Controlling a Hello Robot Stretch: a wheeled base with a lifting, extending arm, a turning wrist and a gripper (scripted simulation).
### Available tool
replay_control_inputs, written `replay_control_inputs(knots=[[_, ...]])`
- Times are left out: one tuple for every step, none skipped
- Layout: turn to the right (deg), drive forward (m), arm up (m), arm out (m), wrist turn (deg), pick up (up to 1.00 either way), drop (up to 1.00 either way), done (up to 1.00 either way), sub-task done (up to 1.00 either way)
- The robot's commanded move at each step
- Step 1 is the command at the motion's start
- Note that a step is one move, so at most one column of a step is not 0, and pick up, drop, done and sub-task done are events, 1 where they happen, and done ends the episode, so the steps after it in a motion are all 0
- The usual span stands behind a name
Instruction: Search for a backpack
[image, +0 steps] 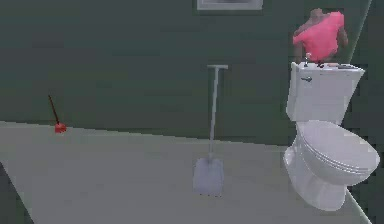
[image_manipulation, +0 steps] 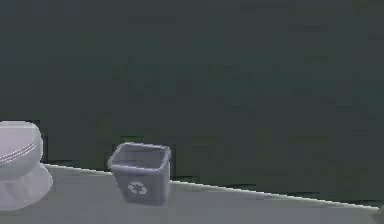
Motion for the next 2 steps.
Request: replay_control_inputs(knots=[[27.0, 0.00, 0.00, 0.00, 0.0, 0.00, 0.00, 0.00, 0.00], [0.0, 0.15, 0.00, 0.00, 0.0, 0.00, 0.00, 0.00, 0.00]])
